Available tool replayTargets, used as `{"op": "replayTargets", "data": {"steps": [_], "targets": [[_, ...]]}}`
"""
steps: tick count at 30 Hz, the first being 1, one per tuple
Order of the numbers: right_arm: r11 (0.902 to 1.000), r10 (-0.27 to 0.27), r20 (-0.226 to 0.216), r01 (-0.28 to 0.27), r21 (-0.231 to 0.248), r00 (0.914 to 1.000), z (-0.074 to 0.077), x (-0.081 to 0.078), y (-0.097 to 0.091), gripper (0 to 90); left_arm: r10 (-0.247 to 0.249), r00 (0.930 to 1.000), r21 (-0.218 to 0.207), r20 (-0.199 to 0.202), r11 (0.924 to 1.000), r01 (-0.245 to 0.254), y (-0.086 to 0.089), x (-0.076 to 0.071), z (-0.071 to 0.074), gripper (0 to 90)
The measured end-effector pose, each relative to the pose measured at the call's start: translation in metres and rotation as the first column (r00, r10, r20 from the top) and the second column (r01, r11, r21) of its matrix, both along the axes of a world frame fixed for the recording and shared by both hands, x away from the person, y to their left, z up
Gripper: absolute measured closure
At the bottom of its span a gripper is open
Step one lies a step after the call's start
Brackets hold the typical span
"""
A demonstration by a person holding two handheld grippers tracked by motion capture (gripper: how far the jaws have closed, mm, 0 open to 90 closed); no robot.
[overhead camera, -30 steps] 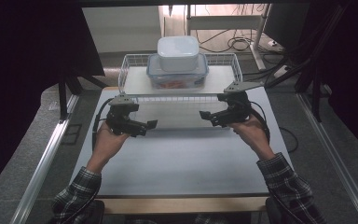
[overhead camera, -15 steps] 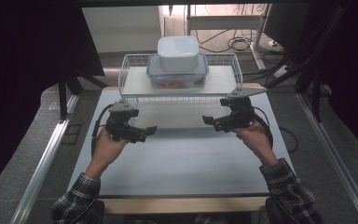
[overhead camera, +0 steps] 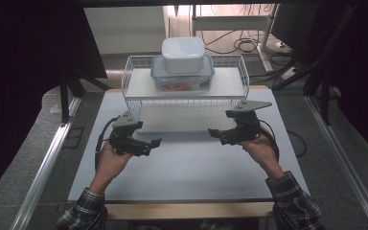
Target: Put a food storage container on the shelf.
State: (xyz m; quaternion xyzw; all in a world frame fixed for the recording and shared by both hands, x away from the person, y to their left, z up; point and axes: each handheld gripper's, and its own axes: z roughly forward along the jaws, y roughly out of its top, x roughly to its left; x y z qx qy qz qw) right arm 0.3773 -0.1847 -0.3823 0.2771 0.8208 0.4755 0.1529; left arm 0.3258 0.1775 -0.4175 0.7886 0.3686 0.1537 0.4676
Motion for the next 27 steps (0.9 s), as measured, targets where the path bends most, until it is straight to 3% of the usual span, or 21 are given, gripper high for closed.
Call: {"op": "replayTargets", "data": {"steps": [14,27], "targets": [[0.9997,-0.004,0.009,0.005,-0.025,0.9999,-0.024,-0.010,-0.002,4.3,0.011,0.9999,0.013,-0.013,0.9999,-0.011,-0.004,-0.010,-0.032,2.3],[0.9996,-0.018,-0.005,0.018,-0.020,0.9998,-0.038,-0.022,-0.011,4.3,-0.007,0.9999,0.034,-0.013,0.9994,0.008,-0.011,-0.019,-0.044,1.9]]}}
